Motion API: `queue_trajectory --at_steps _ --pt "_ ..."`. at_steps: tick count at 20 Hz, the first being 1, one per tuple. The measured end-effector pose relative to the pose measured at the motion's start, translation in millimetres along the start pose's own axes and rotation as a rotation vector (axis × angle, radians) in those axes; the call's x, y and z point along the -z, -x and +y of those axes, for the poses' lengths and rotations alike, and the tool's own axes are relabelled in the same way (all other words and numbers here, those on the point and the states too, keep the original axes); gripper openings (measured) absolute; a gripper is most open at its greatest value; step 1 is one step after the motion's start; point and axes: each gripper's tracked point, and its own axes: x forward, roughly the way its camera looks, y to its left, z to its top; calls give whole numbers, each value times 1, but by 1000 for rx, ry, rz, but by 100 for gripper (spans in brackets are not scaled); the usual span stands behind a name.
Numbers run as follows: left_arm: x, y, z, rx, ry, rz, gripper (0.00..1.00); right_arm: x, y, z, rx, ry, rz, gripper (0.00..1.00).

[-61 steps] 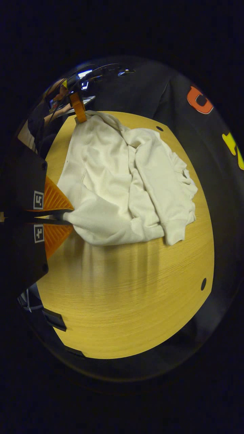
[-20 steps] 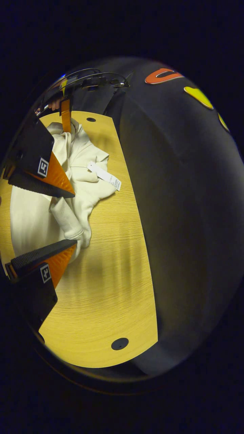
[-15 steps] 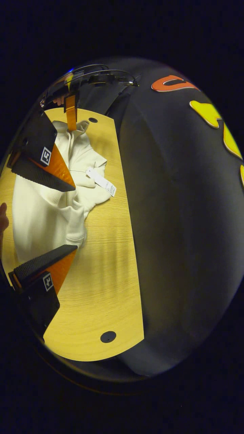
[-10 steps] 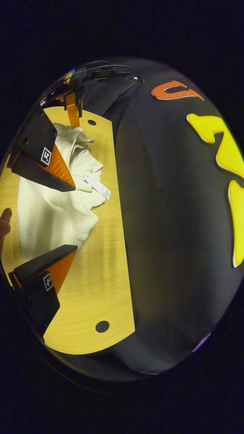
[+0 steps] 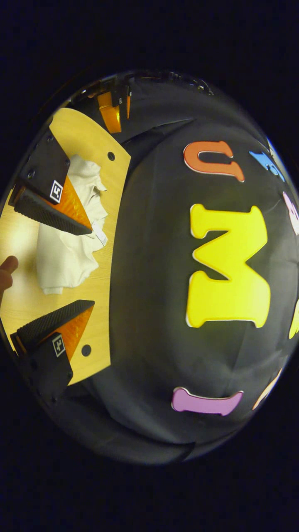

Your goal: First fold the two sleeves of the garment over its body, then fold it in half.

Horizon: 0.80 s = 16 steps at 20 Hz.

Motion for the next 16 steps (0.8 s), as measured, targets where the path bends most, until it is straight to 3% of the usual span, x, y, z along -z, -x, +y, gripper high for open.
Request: queue_trajectory --at_steps 7,12,16 --pt "-26 130 7 -52 25 -238 98 -34 149 -6 38 -34 -204 96" --pt "-19 189 20 -74 48 -285 98 -30 220 0 70 -63 -297 94" --pt "-18 216 28 -111 48 -345 100 -27 251 28 55 19 -372 95"
